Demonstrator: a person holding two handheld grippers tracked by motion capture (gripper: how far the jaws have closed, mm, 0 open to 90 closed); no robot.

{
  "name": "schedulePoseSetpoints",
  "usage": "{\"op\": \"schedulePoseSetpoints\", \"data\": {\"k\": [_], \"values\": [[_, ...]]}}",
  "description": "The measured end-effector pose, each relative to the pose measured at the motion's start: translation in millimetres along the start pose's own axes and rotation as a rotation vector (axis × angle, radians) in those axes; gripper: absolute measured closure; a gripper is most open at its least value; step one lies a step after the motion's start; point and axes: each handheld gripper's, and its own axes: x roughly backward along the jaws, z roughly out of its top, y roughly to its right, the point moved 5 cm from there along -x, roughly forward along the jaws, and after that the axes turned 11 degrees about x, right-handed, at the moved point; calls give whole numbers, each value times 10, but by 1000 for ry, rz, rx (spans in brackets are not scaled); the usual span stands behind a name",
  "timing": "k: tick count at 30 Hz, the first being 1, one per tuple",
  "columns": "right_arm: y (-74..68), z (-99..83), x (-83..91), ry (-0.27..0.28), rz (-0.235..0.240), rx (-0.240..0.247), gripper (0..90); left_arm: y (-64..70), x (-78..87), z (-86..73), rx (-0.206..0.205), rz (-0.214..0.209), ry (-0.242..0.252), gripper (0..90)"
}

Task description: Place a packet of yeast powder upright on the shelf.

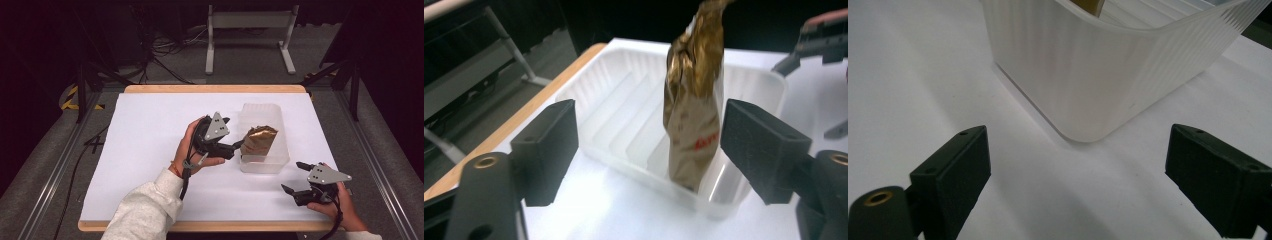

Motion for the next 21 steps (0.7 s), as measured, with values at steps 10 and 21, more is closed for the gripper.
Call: {"op": "schedulePoseSetpoints", "data": {"k": [10, 21], "values": [[0, -4, -10, -4, 0, 6, 115, 10, 143, -195, -41, 38, -72, 120], [-11, -7, -23, -8, 5, 2, 115, -124, 300, -443, -51, 91, -136, 88]]}}
